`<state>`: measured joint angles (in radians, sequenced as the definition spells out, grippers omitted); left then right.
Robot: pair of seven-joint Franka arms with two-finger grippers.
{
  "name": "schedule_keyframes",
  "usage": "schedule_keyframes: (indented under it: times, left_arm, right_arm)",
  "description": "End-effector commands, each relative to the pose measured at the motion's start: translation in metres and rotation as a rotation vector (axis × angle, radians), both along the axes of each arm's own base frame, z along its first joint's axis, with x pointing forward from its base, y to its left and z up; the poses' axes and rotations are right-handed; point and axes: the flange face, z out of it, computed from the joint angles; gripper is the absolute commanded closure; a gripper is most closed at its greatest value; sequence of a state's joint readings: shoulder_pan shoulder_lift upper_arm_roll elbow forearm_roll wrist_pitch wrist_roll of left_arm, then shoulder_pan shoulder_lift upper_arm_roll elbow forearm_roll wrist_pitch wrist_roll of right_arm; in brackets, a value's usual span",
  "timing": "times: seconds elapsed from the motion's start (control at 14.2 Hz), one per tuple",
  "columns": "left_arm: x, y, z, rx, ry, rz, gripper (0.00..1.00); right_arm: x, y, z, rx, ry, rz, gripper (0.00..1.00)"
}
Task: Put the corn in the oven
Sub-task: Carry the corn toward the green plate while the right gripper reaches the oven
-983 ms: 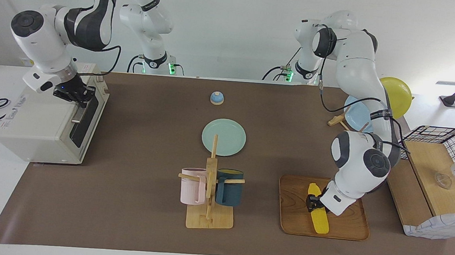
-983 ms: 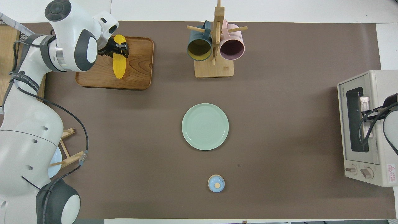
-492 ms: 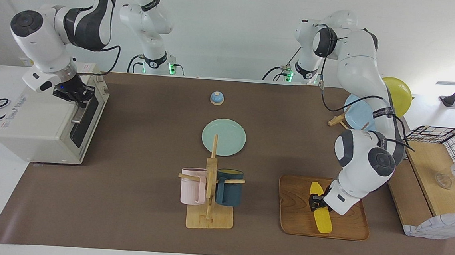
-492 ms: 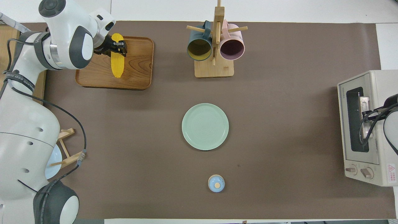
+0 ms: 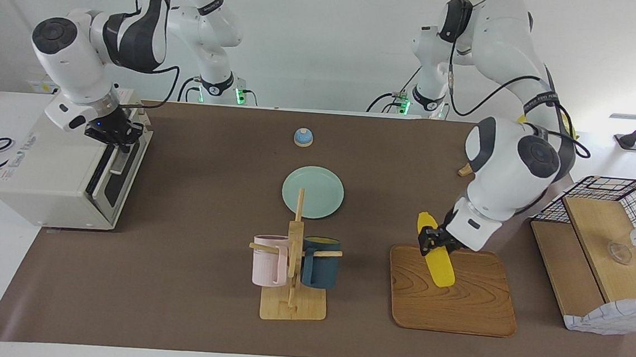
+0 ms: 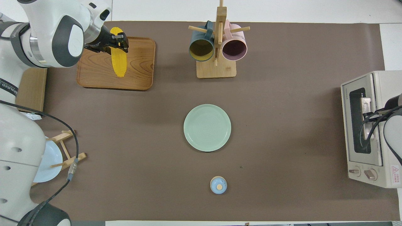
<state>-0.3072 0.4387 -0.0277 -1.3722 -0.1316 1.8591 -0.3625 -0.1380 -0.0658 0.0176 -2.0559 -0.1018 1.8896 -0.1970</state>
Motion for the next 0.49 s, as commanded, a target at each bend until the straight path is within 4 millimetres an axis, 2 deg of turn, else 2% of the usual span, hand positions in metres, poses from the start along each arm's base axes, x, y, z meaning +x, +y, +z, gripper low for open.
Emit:
schedule_keyframes:
  times: [0.0,0.21,0.28,0.35,0.42]
  left_arm:
    - [-0.061,-0.049,-0.007,0.008,0.040,0.036,1.00]
    - [-0.127,-0.118,-0.033,-0.015,-0.001,0.071,1.00]
    - [-0.147,-0.133,-0.043,-0.022,-0.010,0.066,1.00]
    - [-0.170,-0.148,-0.050,-0.035,-0.026,0.054,1.00]
    - [-0.183,-0.156,-0.057,-0.047,-0.046,0.039,1.00]
  right_arm:
    - [-0.001,-0.006,-0.037,0.005,0.018,-0.023,1.00]
    - [-0.001,-0.003,-0.060,0.007,-0.012,-0.015,1.00]
    - [0.001,0.001,-0.068,0.006,-0.015,-0.026,1.00]
    - [0.003,0.014,-0.076,0.005,-0.008,-0.031,1.00]
    - [0.007,0.023,-0.081,0.005,-0.013,-0.037,1.00]
